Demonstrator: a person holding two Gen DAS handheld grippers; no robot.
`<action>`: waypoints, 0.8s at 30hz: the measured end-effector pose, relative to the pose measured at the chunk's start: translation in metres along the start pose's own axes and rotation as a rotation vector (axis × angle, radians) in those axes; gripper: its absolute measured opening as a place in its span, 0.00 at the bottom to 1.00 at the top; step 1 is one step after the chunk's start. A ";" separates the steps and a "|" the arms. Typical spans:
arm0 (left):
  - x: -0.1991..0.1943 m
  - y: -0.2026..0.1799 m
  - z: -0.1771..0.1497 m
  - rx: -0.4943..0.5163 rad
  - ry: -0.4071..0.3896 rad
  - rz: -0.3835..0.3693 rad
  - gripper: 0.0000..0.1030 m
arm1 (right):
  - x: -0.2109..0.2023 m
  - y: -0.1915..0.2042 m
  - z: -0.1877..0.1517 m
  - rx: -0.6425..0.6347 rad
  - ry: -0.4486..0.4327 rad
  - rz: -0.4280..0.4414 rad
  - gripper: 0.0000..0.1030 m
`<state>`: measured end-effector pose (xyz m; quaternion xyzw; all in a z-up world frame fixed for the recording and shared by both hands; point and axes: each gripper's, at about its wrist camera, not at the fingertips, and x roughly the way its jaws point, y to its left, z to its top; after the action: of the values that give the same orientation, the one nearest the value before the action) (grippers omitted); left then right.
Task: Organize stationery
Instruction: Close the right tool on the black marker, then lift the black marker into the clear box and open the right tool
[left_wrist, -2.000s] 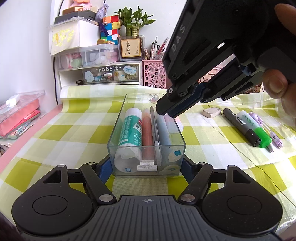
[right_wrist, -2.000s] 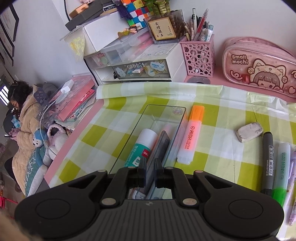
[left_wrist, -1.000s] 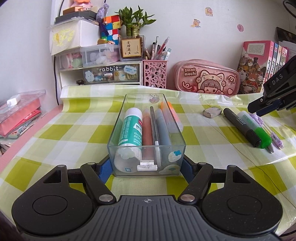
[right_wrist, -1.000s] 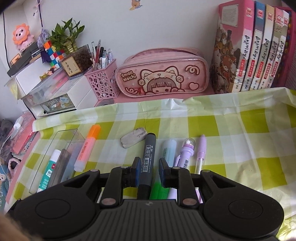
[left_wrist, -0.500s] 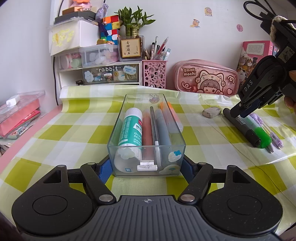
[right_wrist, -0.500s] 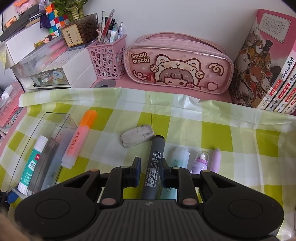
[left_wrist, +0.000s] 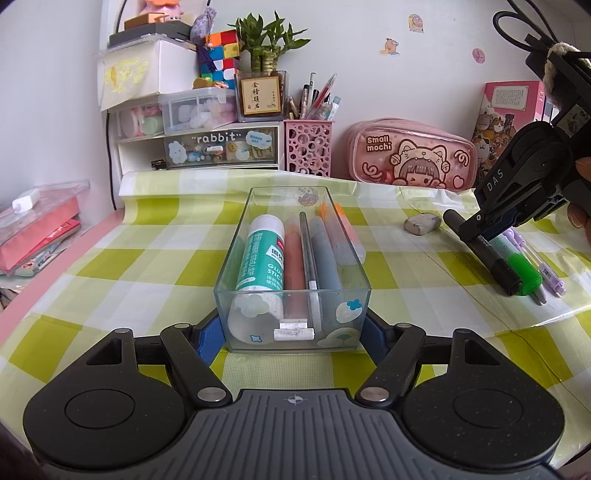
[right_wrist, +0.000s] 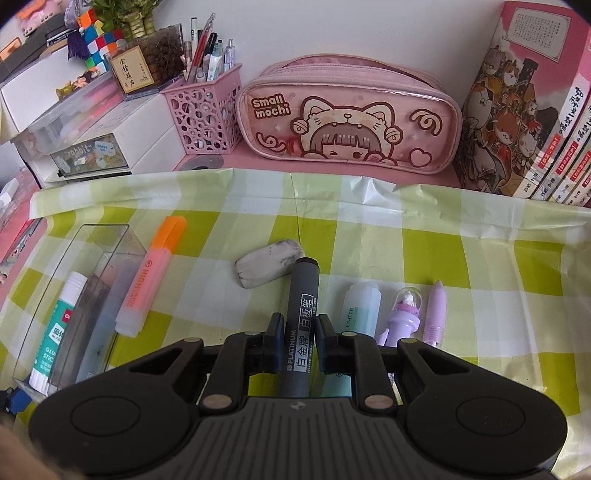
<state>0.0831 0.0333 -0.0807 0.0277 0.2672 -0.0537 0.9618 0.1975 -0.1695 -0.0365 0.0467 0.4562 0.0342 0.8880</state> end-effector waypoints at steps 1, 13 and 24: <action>0.000 0.000 0.000 0.000 0.000 0.000 0.70 | -0.003 -0.001 -0.001 0.016 -0.009 0.014 0.09; 0.000 0.000 0.000 0.000 0.000 0.000 0.70 | -0.030 0.010 -0.003 0.077 -0.101 0.121 0.09; 0.000 0.000 0.000 0.000 0.000 0.000 0.70 | -0.047 0.031 -0.001 0.066 -0.155 0.204 0.09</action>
<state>0.0831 0.0334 -0.0806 0.0277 0.2672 -0.0538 0.9617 0.1687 -0.1432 0.0042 0.1243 0.3801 0.1055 0.9104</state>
